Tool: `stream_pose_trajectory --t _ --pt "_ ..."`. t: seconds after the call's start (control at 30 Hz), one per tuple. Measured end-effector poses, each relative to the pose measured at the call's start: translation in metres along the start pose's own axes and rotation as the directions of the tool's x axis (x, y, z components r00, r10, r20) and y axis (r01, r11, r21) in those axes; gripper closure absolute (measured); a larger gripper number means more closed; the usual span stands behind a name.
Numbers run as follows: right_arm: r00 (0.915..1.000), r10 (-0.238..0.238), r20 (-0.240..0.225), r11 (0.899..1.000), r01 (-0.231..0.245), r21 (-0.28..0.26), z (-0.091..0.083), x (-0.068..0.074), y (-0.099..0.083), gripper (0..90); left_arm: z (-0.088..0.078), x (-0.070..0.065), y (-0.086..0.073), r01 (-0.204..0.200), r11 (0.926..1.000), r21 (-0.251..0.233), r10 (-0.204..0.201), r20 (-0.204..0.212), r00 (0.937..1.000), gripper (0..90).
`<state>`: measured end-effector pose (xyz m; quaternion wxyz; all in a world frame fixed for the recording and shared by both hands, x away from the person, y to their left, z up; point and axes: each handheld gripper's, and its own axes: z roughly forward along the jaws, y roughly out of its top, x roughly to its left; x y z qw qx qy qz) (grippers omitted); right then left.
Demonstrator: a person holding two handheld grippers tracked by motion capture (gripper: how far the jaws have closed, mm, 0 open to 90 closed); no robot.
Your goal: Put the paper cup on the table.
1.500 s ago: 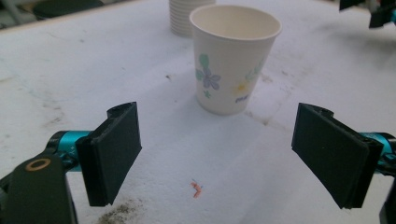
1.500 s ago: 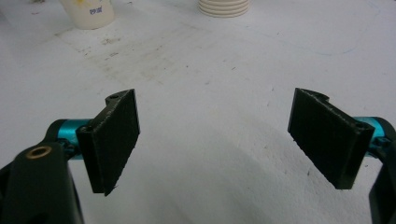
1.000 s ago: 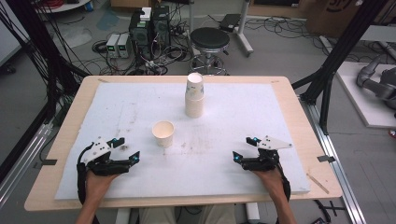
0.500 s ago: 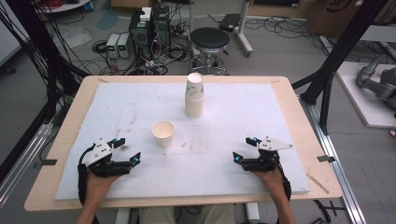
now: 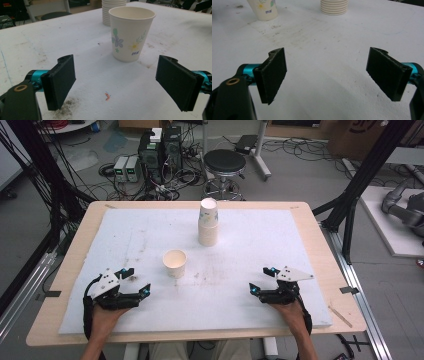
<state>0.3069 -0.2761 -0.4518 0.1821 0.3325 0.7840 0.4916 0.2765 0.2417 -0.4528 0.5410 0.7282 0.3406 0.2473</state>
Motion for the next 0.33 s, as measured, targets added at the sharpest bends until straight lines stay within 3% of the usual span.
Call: stream_pose_trajectory --t 0.33 --pt "1.0 -0.007 -0.001 1.0 0.007 0.003 0.0004 0.0009 0.0001 17.2 -0.0002 -0.0006 -0.0001 -0.007 1.0 -0.003 0.007 0.002 1.0 16.0"
